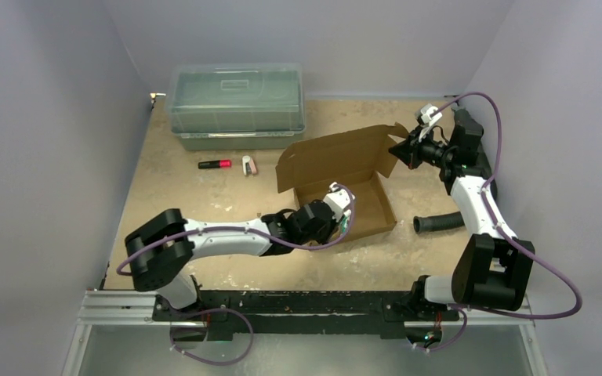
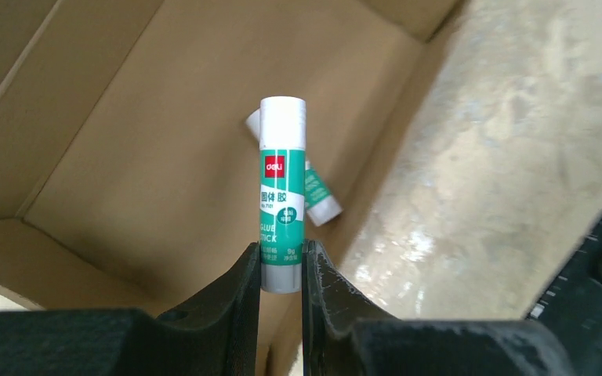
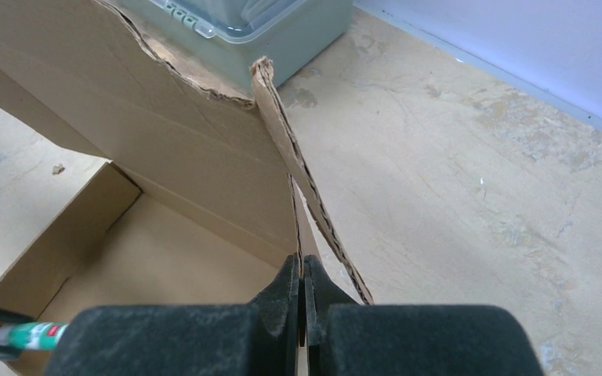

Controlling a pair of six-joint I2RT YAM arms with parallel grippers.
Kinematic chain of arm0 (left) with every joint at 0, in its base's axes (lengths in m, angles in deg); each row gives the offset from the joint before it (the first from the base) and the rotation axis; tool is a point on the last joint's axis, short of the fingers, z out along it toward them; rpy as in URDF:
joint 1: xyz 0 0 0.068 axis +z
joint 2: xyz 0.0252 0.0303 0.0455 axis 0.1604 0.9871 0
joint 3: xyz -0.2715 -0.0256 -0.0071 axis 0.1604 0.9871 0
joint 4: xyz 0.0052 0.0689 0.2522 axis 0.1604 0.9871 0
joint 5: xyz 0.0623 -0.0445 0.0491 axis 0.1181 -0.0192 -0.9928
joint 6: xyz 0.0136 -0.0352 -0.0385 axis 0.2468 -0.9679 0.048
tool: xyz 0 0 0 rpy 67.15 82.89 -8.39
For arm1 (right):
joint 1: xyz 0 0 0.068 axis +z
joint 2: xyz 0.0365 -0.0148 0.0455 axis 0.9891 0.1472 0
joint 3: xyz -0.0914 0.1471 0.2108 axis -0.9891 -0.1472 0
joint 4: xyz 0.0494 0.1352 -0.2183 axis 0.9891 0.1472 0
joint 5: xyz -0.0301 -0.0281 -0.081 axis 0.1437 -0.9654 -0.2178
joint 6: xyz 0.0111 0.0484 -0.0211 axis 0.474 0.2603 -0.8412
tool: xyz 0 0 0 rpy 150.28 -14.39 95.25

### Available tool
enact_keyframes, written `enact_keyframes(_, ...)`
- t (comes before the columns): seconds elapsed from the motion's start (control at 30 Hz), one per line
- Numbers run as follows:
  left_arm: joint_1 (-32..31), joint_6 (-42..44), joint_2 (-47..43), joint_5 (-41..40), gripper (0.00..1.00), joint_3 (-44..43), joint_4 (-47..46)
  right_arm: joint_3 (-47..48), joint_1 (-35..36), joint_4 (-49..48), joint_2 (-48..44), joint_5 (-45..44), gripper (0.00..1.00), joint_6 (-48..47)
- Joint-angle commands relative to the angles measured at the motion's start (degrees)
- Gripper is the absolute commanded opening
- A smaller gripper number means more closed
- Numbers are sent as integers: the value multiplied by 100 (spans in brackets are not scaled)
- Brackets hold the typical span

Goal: Fold the paper box

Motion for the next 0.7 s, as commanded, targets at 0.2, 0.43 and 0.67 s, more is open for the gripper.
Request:
enact_keyframes(0.2, 11, -160, 519, -1028, 53, -679, 516, 48, -28, 10, -17, 149, 0, -36)
enact_keyframes(0.43, 12, -559, -907, -490, 59, 59, 379, 48, -28, 10, -28, 149, 0, -44)
enact_keyframes(0.67, 769, -1496, -3560, -482, 59, 1936, 254, 44, -28, 12, -37, 160, 0, -45)
